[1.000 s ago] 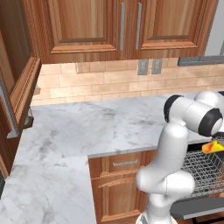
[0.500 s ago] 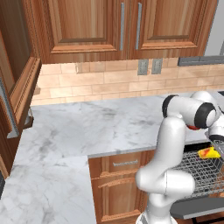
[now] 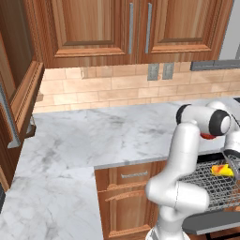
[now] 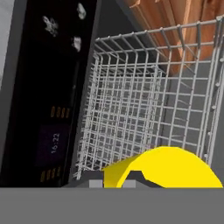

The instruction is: Pick up the cup and bowl from the counter, place them in the dishwasher, and close the dishwasher door.

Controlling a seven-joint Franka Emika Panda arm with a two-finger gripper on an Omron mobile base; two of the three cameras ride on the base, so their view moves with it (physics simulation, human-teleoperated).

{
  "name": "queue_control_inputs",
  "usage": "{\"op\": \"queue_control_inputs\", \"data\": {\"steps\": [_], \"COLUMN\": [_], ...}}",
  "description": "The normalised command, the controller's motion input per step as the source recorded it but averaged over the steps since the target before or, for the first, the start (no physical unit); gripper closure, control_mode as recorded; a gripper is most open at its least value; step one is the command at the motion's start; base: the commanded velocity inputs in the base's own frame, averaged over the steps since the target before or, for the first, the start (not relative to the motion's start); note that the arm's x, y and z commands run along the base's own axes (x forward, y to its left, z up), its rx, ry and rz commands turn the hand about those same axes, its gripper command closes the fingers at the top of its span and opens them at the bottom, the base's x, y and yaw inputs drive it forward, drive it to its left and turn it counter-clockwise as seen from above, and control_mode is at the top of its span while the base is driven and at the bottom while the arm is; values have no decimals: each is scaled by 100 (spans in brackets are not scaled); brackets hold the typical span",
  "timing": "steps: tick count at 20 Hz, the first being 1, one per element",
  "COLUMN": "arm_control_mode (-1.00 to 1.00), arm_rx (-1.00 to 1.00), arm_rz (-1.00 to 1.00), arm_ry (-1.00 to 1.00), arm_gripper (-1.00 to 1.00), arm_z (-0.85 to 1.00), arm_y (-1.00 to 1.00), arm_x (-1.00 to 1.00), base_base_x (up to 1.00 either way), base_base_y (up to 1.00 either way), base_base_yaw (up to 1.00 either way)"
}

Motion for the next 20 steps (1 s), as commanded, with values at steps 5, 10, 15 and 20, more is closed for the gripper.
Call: {"op": "queue_control_inputs", "data": {"steps": [5,10,15,20], "arm_control_mode": [-100,-100,-100,-100], "arm_rx": [0,0,0,0], "arm_rz": [-7,-6,-5,-7], "arm_ry": [0,0,0,0], "arm_gripper": [100,100,100,100], "arm_z": [-55,-49,-44,-32], "arm_y": [0,0,0,0], "arm_x": [0,0,0,0], "base_base_x": [0,0,0,0], "base_base_y": [0,0,0,0], "base_base_yaw": [0,0,0,0]}}
